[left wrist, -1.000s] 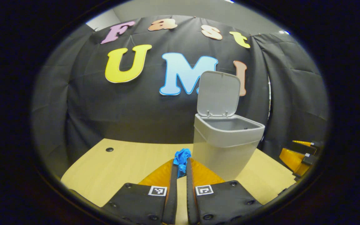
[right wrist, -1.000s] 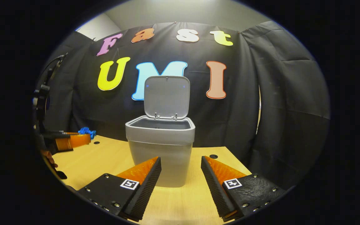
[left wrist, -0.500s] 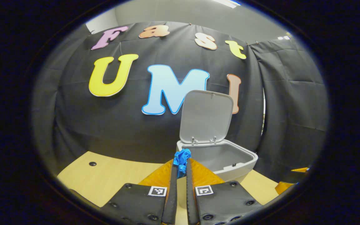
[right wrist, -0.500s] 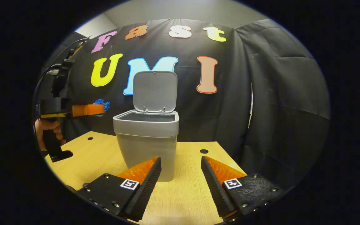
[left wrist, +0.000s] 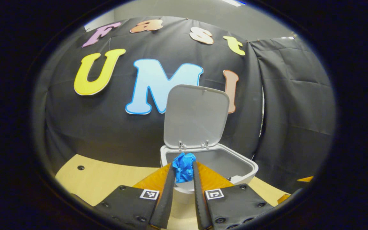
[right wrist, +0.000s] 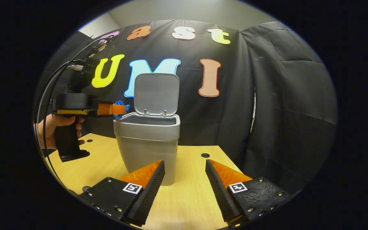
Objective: Press the lid of the desktop garbage bin to open it, pick up the crumpled paper on the desktop and throw it into the bin, then pick up the pop can on the desktop and drop it into the bin, and finally close the garbage bin lid.
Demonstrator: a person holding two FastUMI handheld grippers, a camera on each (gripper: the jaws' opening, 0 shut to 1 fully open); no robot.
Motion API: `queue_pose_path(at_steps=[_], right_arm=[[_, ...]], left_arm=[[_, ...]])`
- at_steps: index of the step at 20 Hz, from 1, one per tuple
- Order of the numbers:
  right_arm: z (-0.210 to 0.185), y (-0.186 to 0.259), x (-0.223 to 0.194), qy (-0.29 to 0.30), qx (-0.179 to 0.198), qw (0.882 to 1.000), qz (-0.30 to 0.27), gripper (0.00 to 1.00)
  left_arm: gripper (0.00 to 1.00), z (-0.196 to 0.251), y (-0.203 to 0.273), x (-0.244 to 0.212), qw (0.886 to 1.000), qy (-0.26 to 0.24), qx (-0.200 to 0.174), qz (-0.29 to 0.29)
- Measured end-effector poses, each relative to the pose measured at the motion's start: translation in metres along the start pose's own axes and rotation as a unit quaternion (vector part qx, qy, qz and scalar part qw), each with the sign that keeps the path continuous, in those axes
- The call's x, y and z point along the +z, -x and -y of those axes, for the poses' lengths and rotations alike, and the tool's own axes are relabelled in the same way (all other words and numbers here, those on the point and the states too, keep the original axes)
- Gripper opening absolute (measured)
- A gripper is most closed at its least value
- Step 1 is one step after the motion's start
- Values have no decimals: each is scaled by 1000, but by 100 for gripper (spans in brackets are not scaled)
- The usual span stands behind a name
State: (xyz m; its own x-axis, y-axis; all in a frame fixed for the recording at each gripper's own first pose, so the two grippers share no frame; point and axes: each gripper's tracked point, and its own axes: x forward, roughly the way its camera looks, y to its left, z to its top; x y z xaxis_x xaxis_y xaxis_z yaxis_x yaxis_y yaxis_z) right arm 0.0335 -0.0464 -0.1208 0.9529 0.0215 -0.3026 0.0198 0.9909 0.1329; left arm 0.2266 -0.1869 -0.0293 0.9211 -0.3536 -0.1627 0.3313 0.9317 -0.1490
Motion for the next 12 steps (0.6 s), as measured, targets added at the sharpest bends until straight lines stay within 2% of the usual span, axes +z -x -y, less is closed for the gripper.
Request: queue_pose_path(at_steps=[2, 4, 6, 8, 9, 12], right_arm=[[0, 4, -1, 8, -5, 1000, -2, 83], [0, 7, 1, 8, -12, 1000, -1, 83], [-1, 11, 4, 8, -21, 1000, 5, 83], [-5, 12, 4, 9, -27, 1000, 5, 83], [-10, 12, 3, 9, -24, 1000, 3, 83], [-29, 15, 3, 8, -11, 1000, 2, 84]], left_arm=[[47, 2, -2, -3, 1000, 1, -8, -5], [71, 2, -1, -2, 1000, 6, -13, -4], [80, 2, 0, 3, 1000, 16, -21, 3], [93, -2, 4, 5, 1000, 19, -21, 5], [96, -4, 8, 6, 1000, 20, -20, 7], [95, -22, 26, 12, 1000, 21, -7, 14]])
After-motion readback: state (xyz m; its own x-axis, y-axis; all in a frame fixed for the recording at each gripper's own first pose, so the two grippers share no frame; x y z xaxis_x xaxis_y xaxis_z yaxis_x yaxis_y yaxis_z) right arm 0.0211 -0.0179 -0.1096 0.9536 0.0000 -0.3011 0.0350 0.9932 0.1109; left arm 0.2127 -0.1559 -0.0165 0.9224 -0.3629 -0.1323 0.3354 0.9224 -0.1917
